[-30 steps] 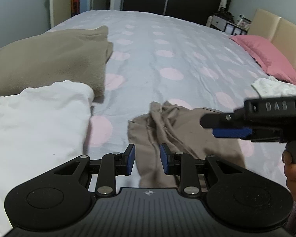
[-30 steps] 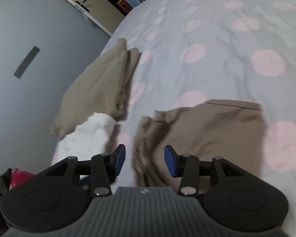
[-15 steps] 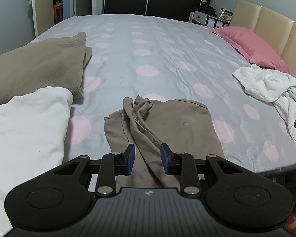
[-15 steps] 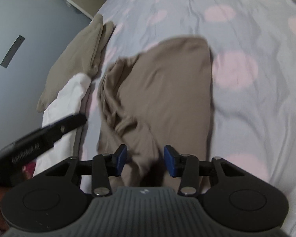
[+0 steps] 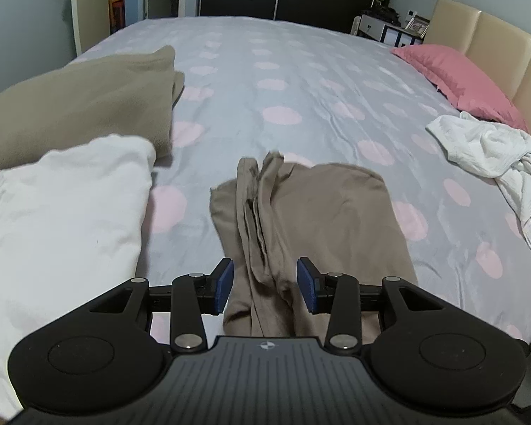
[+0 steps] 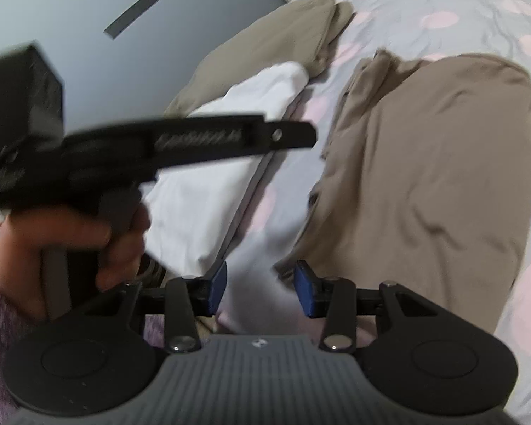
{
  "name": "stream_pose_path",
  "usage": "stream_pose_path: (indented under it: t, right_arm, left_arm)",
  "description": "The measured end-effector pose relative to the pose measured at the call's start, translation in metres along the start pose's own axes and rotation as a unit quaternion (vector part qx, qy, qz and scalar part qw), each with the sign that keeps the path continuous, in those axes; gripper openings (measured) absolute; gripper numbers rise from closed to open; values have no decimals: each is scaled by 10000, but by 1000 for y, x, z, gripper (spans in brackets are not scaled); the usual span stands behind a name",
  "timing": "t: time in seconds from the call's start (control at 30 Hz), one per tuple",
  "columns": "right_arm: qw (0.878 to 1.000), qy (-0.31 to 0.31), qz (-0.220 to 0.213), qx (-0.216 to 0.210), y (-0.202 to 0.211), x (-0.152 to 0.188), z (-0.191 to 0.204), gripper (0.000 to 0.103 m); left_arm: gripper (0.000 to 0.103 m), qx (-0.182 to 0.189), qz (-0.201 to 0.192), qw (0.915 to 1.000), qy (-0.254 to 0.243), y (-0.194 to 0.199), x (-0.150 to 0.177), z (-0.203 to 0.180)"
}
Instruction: Fold clothes
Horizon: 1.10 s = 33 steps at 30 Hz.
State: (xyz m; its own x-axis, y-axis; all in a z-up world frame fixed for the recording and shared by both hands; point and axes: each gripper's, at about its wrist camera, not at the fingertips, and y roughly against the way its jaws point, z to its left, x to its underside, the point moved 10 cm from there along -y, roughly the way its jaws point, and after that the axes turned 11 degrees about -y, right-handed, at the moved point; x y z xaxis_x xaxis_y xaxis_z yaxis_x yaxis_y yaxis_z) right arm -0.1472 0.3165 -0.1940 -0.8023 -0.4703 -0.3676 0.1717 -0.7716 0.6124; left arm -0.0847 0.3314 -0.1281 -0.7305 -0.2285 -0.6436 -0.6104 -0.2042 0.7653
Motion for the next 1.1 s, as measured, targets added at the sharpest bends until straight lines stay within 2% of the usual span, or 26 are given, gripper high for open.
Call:
stream_pose_path:
  t: [0.17,0.33,0.5,0.57,0.67,0.77,0.87,0.97,1.03,1.1]
  right_arm:
    - [9996,102,-10,269,23,17,-15,47]
    - [9920,531,-246,1115,54,31,-42,47]
    - [9785,987,-375,1773,71,45,-60,47]
    - [9710,1185,-463,2023,75,47,-66,47]
    - [9605,1367,-523,2365,69,46,-79,45]
    - [9587,1338,-535,2452,64,46,-89,33]
    - [9661,1067,-645,2262,57,41,-93,30]
    - [9645,1003,-724,2335,57,37,-93,2]
    - [9627,1040,-760,2380,61,36,-90,2]
    - [9605,1168,-770,2408,67,37,-84,2]
  left_arm:
    - [41,306,293,9991,-41,0,25,-9]
    - [43,692,547,9960,-108,4,48,-25]
    - [42,725,885,9931,-275,0,64,-35]
    - [38,727,1021,9917,-303,-4,70,-37]
    - [25,704,1187,9899,-330,-13,77,-35]
    - [8,719,1183,9899,-308,-14,78,-33]
    - [4,704,1035,9918,-253,-9,75,-31]
    - [3,687,887,9935,-195,-2,71,-29]
    - [2,617,794,9949,-72,7,68,-22]
    - [2,582,883,9944,80,9,72,-14]
